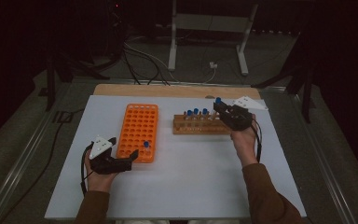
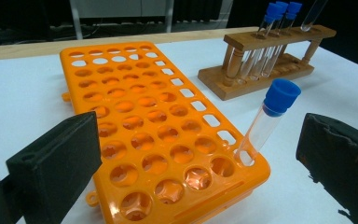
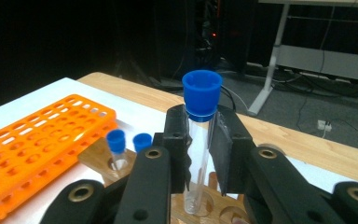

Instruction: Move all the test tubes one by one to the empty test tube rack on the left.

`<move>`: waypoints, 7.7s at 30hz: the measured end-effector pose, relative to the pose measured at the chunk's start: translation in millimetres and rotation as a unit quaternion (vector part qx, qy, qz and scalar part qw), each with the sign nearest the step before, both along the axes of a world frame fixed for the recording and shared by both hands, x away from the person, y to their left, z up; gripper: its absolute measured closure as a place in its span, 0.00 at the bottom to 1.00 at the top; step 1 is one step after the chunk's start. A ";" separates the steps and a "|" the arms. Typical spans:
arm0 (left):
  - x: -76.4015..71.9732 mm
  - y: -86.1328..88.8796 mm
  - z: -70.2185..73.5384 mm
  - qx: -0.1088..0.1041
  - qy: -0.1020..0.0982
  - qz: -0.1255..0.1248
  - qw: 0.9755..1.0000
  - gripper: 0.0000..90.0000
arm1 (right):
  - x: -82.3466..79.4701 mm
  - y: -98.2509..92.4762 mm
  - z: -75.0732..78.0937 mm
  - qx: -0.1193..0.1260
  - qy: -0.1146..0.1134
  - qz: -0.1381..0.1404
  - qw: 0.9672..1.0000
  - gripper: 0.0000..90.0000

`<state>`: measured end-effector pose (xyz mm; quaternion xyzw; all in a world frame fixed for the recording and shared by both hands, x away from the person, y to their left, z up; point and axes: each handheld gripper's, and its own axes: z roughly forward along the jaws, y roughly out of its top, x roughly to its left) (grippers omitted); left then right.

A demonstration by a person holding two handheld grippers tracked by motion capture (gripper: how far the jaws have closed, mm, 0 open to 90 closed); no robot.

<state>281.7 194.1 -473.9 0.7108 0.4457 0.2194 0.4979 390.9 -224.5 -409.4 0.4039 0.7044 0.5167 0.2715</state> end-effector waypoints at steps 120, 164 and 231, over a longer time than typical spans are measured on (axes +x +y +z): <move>33.2 -17.7 25.3 0.005 -0.043 -0.037 0.998 0.87 | -27.5 81.7 0.8 0.028 0.061 0.137 0.988 0.03; 10.3 -24.1 -22.1 0.066 0.022 -0.076 0.995 0.87 | -36.6 57.9 -12.1 0.026 0.068 0.131 0.989 0.05; 3.9 6.5 2.4 -0.010 0.003 0.016 1.000 0.01 | 11.2 30.2 -28.3 -0.030 0.081 0.034 0.996 0.09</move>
